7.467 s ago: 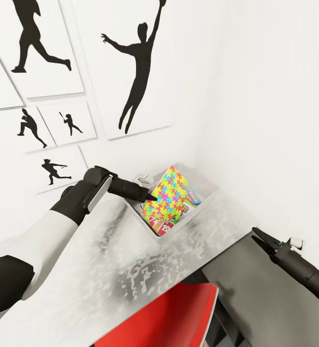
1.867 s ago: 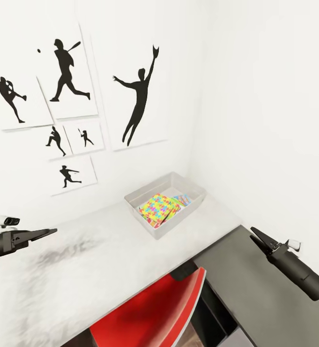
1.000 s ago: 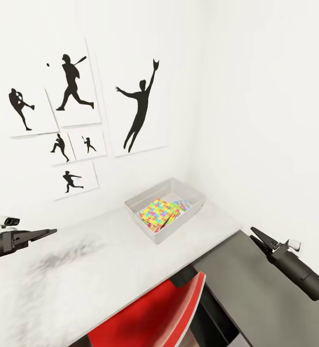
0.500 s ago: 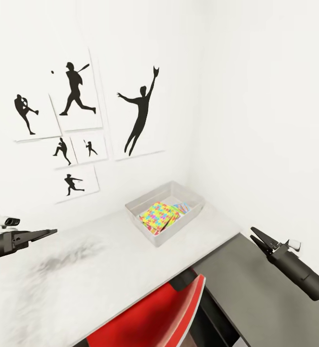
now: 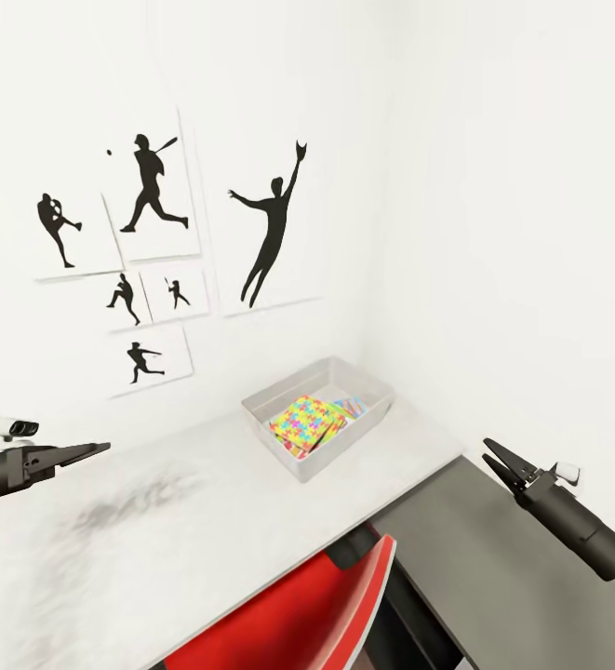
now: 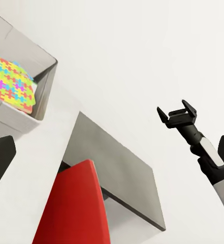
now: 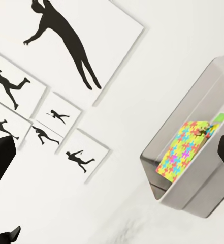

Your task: Put all the toys in the child's room - the three board games (two on the bed and one on the table), the two jigsaw puzzles on the table, and the tennis ball on the table - inside the toy box on the table in the child's room.

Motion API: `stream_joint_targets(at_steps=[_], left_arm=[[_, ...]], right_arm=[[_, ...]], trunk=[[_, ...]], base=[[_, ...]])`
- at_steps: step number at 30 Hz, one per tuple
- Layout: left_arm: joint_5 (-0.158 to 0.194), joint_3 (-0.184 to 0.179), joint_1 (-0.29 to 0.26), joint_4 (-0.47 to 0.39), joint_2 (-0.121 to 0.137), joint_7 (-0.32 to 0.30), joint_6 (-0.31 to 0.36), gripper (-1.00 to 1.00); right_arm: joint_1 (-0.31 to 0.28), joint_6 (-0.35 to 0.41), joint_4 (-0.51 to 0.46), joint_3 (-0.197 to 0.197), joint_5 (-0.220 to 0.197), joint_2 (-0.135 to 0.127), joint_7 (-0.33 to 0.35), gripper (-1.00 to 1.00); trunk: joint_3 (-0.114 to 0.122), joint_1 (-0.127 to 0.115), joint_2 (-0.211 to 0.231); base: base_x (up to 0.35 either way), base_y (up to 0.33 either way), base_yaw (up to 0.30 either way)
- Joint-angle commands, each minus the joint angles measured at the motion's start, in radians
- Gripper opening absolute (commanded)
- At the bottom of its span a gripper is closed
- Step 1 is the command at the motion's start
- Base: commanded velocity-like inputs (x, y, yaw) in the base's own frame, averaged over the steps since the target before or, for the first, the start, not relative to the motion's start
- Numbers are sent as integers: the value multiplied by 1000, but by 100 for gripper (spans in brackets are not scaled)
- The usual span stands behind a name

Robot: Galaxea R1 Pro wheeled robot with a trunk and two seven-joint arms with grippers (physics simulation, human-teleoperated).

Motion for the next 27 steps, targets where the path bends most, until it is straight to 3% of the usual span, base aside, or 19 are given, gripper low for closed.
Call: stream_joint_targets(at_steps=[1, 17, 27], left_arm=[[-1, 0, -1, 0, 0, -4, 11, 100], [1, -1, -1, 0, -1, -4, 11, 100], [-1, 0, -1, 0, -4, -4, 11, 100]], right_arm=[[-1, 6, 0, -1, -3, 0, 1, 100], [-1, 7, 0, -1, -3, -1, 3, 100], [-1, 8, -1, -1, -3, -1, 1, 100]], trunk=[[-1, 1, -2], [26, 1, -2], [29, 1, -2]], base=[[0, 0, 0], [0, 0, 7], [-26, 21, 18]])
